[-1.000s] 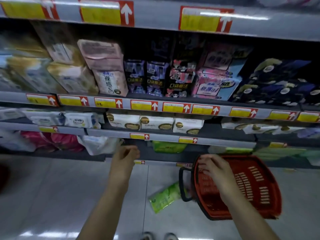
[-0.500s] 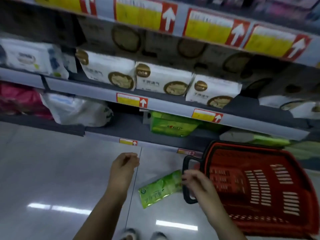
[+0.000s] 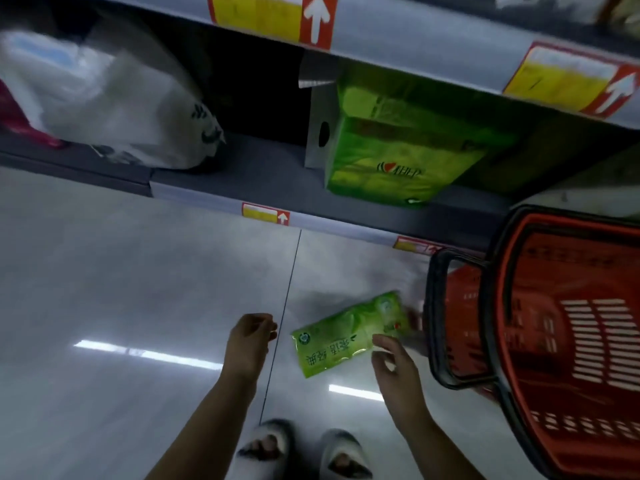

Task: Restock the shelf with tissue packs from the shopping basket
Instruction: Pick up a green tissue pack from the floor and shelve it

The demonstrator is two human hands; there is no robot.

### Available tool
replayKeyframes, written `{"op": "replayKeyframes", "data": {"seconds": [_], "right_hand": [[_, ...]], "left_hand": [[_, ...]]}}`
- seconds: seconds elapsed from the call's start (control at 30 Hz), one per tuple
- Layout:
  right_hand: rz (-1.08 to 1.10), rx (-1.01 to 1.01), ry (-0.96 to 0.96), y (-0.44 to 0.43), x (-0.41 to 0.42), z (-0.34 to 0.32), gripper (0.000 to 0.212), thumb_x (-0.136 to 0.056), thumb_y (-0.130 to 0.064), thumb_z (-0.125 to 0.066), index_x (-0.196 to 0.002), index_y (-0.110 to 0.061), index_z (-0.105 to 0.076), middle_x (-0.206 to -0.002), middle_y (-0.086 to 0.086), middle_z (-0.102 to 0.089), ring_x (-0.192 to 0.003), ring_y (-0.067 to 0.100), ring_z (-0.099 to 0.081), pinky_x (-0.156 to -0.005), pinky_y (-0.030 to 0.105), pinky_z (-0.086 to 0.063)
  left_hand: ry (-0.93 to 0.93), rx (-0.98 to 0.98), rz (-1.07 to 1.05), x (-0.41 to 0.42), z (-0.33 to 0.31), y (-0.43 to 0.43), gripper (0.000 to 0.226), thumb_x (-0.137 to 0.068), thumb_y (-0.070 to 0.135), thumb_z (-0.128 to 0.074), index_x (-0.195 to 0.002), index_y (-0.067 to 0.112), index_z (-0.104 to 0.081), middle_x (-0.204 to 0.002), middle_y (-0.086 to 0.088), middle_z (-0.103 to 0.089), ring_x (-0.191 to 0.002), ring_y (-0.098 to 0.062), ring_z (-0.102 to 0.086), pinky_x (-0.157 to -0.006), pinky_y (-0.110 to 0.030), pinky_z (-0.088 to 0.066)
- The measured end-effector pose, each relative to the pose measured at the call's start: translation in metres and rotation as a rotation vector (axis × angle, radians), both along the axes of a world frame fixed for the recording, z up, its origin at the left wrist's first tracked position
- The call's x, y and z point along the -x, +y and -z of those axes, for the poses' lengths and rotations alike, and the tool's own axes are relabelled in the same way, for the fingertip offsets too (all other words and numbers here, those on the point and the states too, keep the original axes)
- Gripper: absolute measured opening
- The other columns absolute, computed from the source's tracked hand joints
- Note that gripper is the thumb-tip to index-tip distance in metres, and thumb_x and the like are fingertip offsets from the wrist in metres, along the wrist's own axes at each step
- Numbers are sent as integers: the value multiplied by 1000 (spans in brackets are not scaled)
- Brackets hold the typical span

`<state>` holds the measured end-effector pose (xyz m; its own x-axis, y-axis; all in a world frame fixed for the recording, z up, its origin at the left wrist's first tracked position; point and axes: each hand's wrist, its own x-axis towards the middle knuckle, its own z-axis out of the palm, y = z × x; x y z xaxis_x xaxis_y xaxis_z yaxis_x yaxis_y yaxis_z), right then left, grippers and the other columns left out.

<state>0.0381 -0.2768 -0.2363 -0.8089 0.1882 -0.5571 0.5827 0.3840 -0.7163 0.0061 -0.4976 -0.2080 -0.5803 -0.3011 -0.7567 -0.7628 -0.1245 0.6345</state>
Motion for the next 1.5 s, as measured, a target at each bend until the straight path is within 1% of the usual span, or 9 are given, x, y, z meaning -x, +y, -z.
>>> {"op": "replayKeyframes", "data": {"seconds": [0.1,0.27,0.43,0.6,0.8,0.97,1.23,1.37,1.5], "right_hand": [[25,-154,23,17,12,42,32,-88,7,-55,-118,-2,-58,-115,8,-57,-99,17,-54,-70,0,-39],[34,-293,-12,37,29,99,44,-87,-5,-61,-130,-7,-52,-130,15,-55,-117,33,-54,-99,41,-42],[35,-343,-6,41,45,127,52,-86,-6,-63,-135,-3,-47,-135,20,-51,-123,35,-48,-103,41,-36],[41,-360,-65,49,58,143,56,-85,-14,-64,-138,-8,-45,-135,18,-51,-121,35,-49,-102,44,-40],[33,-322,-152,56,74,154,62,-85,-27,-64,-140,-12,-41,-137,13,-47,-121,32,-50,-101,41,-42],[149,-265,-227,56,76,152,61,-90,-33,-60,-140,-4,-40,-142,14,-41,-132,33,-39,-104,29,-33],[176,-129,-215,29,57,137,35,-88,-29,-63,-113,-5,-63,-117,16,-62,-105,28,-55,-89,30,-40],[125,-146,-168,14,51,108,73,-67,-58,-55,-118,-7,-63,-118,15,-63,-113,30,-54,-98,37,-42],[169,-93,-220,9,41,74,44,-85,-38,-63,-120,-11,-59,-118,15,-61,-111,32,-55,-93,37,-43]], "left_hand": [[-36,4,39,2,34,10,3,-91,11,-57,-91,13,-58,-99,-14,-64,-92,-28,-59,-72,-28,-42],[-146,0,107,5,87,29,29,-94,16,-55,-121,5,-52,-120,-21,-58,-93,-26,-51,-79,-29,-37],[-247,-77,120,10,118,48,48,-95,17,-54,-136,3,-35,-117,-15,-51,-77,-15,-52,-60,-27,-38],[-346,-33,184,10,146,51,65,-91,30,-60,-141,3,-29,-133,-24,-49,-120,-36,-48,-98,-45,-44],[-441,-178,157,10,163,46,55,-90,37,-60,-127,-1,-42,-128,-20,-50,-113,-38,-48,-84,-48,-39],[-366,-139,128,8,166,35,66,-82,47,-63,-128,2,-47,-125,-19,-54,-108,-33,-52,-68,-34,-40],[-247,-68,79,-17,133,-1,22,-94,21,-54,-82,5,-64,-91,-16,-63,-75,-21,-52,-63,-27,-36],[-202,-2,64,-23,102,-8,15,-95,17,-53,-84,13,-62,-101,-18,-61,-81,-23,-53,-64,-28,-37],[-117,92,52,-18,62,-16,43,-79,45,-57,-103,9,-65,-107,-19,-65,-93,-31,-59,-72,-34,-49]]}}
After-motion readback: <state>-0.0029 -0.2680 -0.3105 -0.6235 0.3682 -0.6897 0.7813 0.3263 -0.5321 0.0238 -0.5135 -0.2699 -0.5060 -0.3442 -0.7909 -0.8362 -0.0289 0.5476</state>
